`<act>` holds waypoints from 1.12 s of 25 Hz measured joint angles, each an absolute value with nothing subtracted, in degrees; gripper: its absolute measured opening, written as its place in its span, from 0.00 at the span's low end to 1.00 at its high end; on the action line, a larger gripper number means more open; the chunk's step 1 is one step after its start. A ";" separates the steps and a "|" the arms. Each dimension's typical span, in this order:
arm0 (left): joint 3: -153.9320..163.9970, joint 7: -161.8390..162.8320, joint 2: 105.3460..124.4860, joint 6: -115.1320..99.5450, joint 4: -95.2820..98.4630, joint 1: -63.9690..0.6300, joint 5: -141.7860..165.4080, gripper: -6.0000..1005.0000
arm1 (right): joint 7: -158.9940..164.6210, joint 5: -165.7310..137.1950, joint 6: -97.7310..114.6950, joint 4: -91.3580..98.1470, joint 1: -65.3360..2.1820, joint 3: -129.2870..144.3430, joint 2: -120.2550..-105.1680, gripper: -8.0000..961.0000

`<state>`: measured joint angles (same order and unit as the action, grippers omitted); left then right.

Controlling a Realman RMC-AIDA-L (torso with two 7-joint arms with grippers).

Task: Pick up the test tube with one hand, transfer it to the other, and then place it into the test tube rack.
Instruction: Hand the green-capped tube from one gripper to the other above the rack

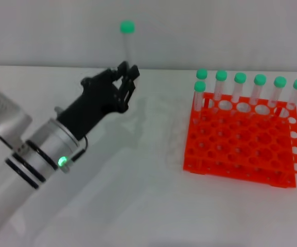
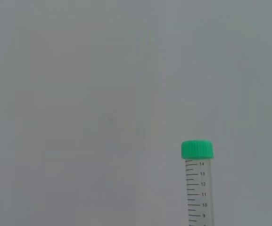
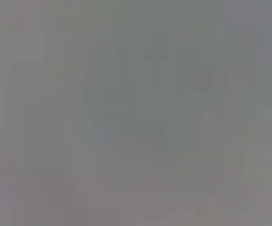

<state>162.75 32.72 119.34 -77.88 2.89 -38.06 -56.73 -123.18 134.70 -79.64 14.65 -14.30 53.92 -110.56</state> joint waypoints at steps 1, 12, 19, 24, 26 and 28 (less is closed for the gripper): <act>162.74 31.36 119.44 -77.85 5.07 -37.00 -57.39 0.20 | -121.86 132.66 -80.38 15.52 -14.47 54.24 -110.10 0.81; 162.86 24.06 120.02 -70.62 15.98 -36.57 -47.48 0.20 | -115.49 111.26 -86.09 22.98 -21.36 54.55 -110.23 0.80; 162.86 15.41 120.39 -68.19 18.89 -36.34 -42.12 0.20 | -114.88 108.19 -85.69 23.10 -23.89 54.80 -112.16 0.80; 162.83 13.78 120.47 -67.20 19.74 -35.81 -42.01 0.20 | -115.14 107.57 -85.59 23.27 -25.06 55.54 -114.08 0.80; 162.84 13.74 120.48 -67.13 19.76 -35.68 -42.01 0.20 | -115.28 106.94 -85.57 23.59 -25.50 55.80 -114.84 0.79; 162.85 13.71 120.49 -67.09 19.77 -35.57 -42.01 0.20 | -115.28 106.58 -85.58 23.70 -25.98 56.64 -115.11 0.79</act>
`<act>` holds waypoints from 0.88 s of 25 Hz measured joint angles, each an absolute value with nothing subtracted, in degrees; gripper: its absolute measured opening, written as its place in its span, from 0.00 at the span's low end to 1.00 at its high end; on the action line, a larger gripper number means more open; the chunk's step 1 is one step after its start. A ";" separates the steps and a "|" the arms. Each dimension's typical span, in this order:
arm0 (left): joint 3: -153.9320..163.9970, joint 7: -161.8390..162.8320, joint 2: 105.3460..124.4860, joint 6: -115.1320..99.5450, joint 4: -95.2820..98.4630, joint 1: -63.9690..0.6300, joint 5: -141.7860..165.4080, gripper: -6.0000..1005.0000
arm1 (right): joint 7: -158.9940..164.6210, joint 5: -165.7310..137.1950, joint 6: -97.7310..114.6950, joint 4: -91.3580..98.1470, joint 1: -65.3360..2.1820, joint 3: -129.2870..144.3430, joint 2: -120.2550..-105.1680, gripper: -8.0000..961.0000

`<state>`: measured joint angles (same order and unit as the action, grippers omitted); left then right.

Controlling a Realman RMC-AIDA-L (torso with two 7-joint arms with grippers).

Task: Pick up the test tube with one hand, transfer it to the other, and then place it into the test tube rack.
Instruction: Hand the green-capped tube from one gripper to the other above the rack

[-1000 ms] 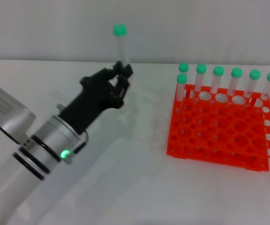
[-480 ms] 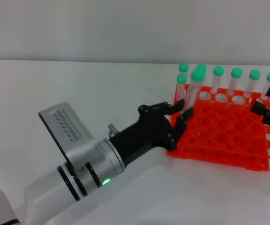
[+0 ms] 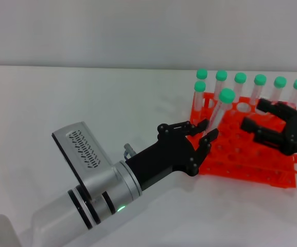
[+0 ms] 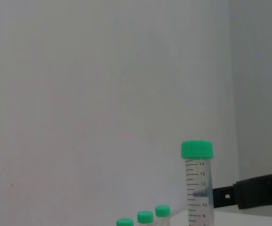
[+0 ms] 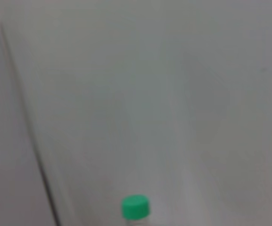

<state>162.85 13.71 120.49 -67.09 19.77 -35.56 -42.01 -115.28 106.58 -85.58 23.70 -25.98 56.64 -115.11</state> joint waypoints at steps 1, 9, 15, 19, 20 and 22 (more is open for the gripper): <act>162.85 13.71 120.49 -67.09 19.77 -35.57 -42.01 0.20 | -115.28 106.47 -85.62 23.64 -26.34 57.28 -115.18 0.79; 162.83 13.59 120.38 -65.00 19.76 -35.99 -37.75 0.20 | -116.09 106.99 -85.90 23.29 -27.71 59.77 -115.69 0.79; 162.72 13.49 120.28 -64.43 19.47 -36.64 -37.70 0.20 | -116.33 107.13 -86.04 23.20 -28.18 59.98 -115.79 0.78; 162.68 13.49 120.26 -64.42 19.35 -36.80 -37.70 0.21 | -116.50 107.14 -85.77 23.13 -28.28 59.97 -115.83 0.78; 162.68 13.49 120.26 -64.41 19.32 -36.83 -37.70 0.21 | -116.57 107.17 -85.75 23.10 -28.29 59.89 -115.84 0.78; 162.68 13.49 120.25 -64.37 19.24 -36.89 -37.70 0.21 | -116.59 107.29 -85.76 23.09 -28.35 59.88 -115.84 0.78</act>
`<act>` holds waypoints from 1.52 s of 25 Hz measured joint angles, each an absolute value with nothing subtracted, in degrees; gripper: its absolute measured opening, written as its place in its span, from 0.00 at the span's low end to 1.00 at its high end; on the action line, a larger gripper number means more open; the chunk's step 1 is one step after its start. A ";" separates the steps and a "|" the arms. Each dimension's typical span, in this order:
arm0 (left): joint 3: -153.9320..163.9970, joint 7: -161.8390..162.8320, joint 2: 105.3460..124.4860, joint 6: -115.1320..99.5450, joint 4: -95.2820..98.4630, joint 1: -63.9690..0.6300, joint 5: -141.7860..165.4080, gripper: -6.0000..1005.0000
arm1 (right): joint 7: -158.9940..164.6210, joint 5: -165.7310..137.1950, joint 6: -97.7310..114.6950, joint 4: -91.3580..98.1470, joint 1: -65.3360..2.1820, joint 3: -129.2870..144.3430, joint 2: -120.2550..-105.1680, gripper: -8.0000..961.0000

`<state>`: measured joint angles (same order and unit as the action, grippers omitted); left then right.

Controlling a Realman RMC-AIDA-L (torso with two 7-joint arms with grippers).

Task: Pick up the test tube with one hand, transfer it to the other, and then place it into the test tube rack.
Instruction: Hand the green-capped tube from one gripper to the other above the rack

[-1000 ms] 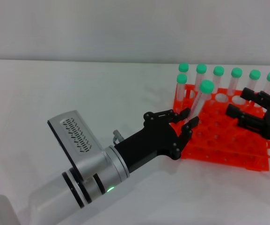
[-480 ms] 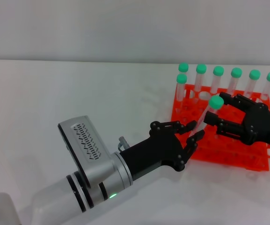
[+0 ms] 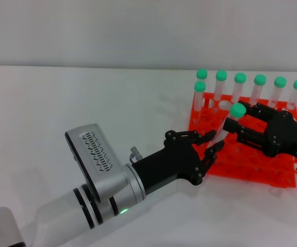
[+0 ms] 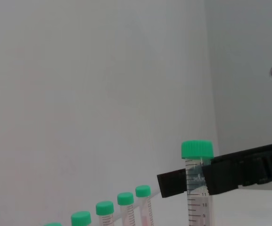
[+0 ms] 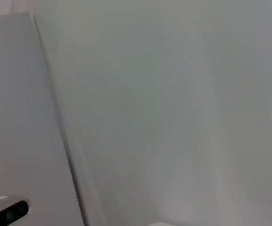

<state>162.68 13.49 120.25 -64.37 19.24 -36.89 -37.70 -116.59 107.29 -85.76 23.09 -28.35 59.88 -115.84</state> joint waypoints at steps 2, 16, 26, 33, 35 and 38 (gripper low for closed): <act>162.68 13.49 120.24 -64.32 19.21 -36.91 -37.70 0.21 | -116.67 107.43 -85.84 23.09 -28.44 59.98 -115.92 0.69; 162.87 13.37 120.23 -64.35 19.32 -37.01 -37.57 0.21 | -121.56 108.13 -88.26 21.18 -28.79 60.19 -116.15 0.28; 162.77 9.27 120.42 -63.20 20.26 -36.94 -37.65 0.21 | -124.11 108.87 -89.92 19.53 -29.00 60.21 -116.02 0.21; 162.62 6.52 120.40 -62.68 21.05 -36.45 -37.84 0.28 | -124.09 109.36 -90.18 19.51 -29.04 60.01 -116.00 0.22; 162.15 4.59 120.42 -62.68 21.05 -35.54 -38.25 0.32 | -124.10 109.41 -89.82 19.51 -29.03 59.59 -115.86 0.22; 160.60 2.31 120.47 -63.01 21.16 -33.66 -38.44 0.38 | -124.15 109.50 -89.35 19.63 -28.98 59.52 -115.78 0.22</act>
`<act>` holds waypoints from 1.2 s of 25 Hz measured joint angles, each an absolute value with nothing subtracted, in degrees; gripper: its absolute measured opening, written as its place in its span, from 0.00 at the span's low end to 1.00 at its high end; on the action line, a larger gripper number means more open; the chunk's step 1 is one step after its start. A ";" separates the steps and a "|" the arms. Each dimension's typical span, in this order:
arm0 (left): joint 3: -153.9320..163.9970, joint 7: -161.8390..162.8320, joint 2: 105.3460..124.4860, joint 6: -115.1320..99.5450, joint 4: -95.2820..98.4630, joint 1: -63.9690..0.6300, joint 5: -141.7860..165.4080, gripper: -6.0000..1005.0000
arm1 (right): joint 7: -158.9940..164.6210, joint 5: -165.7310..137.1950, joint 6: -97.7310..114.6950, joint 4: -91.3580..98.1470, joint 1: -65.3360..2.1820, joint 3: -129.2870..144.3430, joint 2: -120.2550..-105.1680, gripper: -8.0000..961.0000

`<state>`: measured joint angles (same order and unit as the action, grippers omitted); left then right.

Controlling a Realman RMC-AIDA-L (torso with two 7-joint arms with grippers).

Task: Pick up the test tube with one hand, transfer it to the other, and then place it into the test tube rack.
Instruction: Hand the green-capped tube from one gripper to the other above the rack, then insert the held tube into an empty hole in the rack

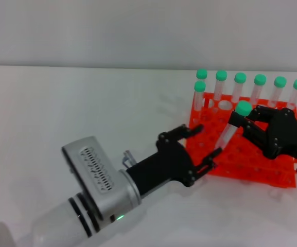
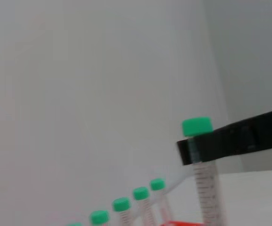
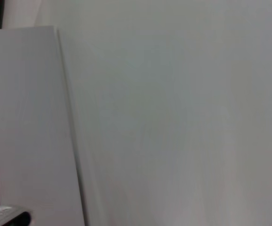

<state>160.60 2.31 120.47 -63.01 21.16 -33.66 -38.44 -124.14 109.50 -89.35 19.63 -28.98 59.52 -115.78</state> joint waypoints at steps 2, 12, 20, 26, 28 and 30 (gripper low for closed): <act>159.22 1.56 120.44 -63.31 21.56 -32.13 -38.46 0.44 | -124.68 110.10 -88.19 19.80 -28.96 59.46 -115.77 0.23; 153.98 -2.82 120.49 -73.30 22.91 -19.17 -40.99 0.83 | -130.66 118.55 -82.02 17.53 -32.35 60.07 -116.20 0.24; 153.98 -2.51 120.05 -76.72 21.35 -15.20 -52.05 0.87 | -133.19 119.89 -75.78 14.11 -37.65 60.03 -116.19 0.24; 153.94 -2.43 119.99 -78.00 19.18 -13.38 -58.22 0.87 | -135.42 122.60 -71.43 10.60 -41.49 60.87 -116.19 0.25; 153.97 -2.39 119.99 -78.13 19.05 -13.20 -59.30 0.87 | -135.60 122.65 -70.61 10.48 -41.88 61.04 -116.19 0.25; 153.97 -2.36 119.98 -78.22 19.04 -13.11 -60.16 0.87 | -135.77 122.69 -69.40 9.71 -42.43 61.44 -116.19 0.25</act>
